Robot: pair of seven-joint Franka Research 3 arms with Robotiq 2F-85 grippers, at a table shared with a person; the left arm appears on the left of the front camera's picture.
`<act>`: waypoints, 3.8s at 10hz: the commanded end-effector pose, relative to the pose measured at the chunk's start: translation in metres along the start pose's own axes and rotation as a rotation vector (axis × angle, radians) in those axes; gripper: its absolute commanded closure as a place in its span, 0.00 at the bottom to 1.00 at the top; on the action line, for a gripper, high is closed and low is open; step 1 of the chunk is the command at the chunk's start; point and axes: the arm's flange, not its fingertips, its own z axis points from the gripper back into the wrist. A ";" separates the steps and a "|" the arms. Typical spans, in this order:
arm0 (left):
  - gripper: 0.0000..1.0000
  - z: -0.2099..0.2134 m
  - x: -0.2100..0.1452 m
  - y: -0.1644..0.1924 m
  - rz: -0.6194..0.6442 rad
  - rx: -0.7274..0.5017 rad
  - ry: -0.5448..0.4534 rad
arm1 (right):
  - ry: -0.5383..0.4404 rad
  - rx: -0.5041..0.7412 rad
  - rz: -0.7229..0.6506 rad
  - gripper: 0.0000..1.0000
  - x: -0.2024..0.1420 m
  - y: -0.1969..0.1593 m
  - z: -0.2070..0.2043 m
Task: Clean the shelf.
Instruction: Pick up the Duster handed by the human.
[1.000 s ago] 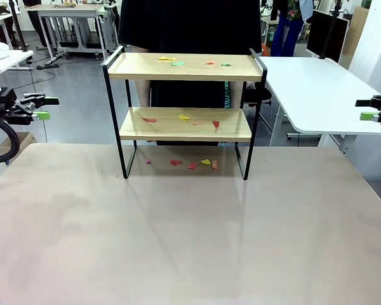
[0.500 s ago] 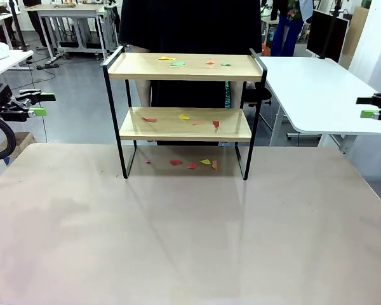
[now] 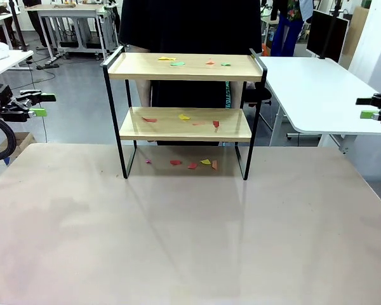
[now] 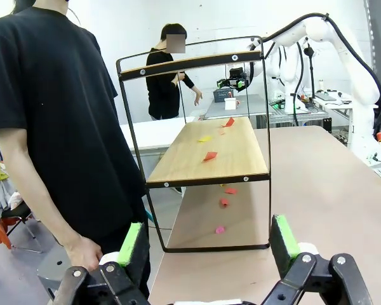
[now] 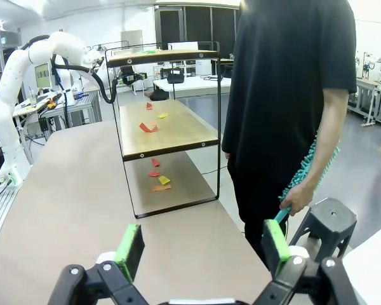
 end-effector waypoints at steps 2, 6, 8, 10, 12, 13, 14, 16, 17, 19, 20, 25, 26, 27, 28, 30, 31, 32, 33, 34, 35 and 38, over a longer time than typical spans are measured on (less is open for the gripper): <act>0.00 0.000 0.002 0.000 -0.007 0.000 0.001 | -0.001 0.000 0.002 0.00 0.002 0.001 0.000; 0.00 0.000 0.002 0.000 -0.007 0.000 0.001 | -0.001 0.000 0.002 0.00 0.002 0.001 0.000; 0.00 0.000 0.002 0.000 -0.007 0.000 0.001 | -0.001 0.000 0.002 0.00 0.002 0.001 0.000; 0.00 0.000 0.002 0.000 -0.007 0.000 0.001 | -0.001 0.000 0.002 0.00 0.002 0.001 0.000; 0.00 0.000 0.002 0.000 -0.007 0.000 0.001 | -0.001 0.000 0.002 0.00 0.002 0.001 0.000; 0.00 0.000 0.002 0.000 -0.007 0.000 0.001 | -0.001 0.000 0.002 0.00 0.002 0.001 0.000; 0.00 0.000 0.002 0.000 -0.007 0.000 0.001 | -0.001 0.000 0.002 0.00 0.002 0.001 0.000; 0.00 0.000 0.002 0.000 -0.007 0.000 0.001 | -0.001 0.000 0.002 0.00 0.002 0.001 0.000; 0.00 0.000 0.002 0.000 -0.007 0.000 0.001 | -0.001 0.000 0.002 0.00 0.002 0.001 0.000; 0.00 0.000 0.002 0.000 -0.007 0.000 0.001 | -0.001 0.000 0.002 0.00 0.002 0.001 0.000; 0.00 0.000 0.002 0.000 -0.007 0.000 0.001 | -0.001 0.000 0.002 0.00 0.002 0.001 0.000; 0.00 0.000 0.002 0.000 -0.007 0.000 0.001 | 0.024 -0.043 -0.124 0.00 0.052 0.004 -0.003; 0.00 0.000 0.002 0.000 -0.007 0.000 0.001 | 0.057 -0.056 -0.146 0.00 0.079 0.007 -0.006; 0.00 0.000 0.002 0.000 -0.007 0.000 0.001 | 0.095 -0.061 -0.161 0.00 0.109 0.014 -0.011; 0.00 0.000 0.002 0.000 -0.007 0.000 0.001 | 0.120 -0.088 -0.189 0.00 0.134 0.024 -0.018; 0.00 0.000 0.002 0.000 -0.007 0.000 0.001 | 0.157 -0.291 -0.287 0.00 0.172 0.048 -0.045; 0.00 0.000 0.002 0.000 -0.007 0.000 0.001 | 0.218 -0.340 -0.325 0.00 0.190 0.065 -0.056; 0.00 0.000 0.002 0.000 -0.007 0.000 0.001 | 0.281 -0.366 -0.360 0.00 0.207 0.081 -0.061; 0.00 0.000 0.002 0.000 -0.007 0.000 0.001 | 0.351 -0.423 -0.403 0.00 0.221 0.098 -0.068; 0.00 0.000 0.002 0.000 -0.007 0.000 0.001 | 0.444 -0.448 -0.416 0.00 0.229 0.113 -0.077; 0.00 0.000 0.002 0.000 -0.007 0.000 0.001 | 0.529 -0.462 -0.416 0.00 0.231 0.125 -0.089; 0.00 0.000 0.002 0.000 -0.007 0.000 0.001 | 0.610 -0.444 -0.356 0.00 0.223 0.125 -0.127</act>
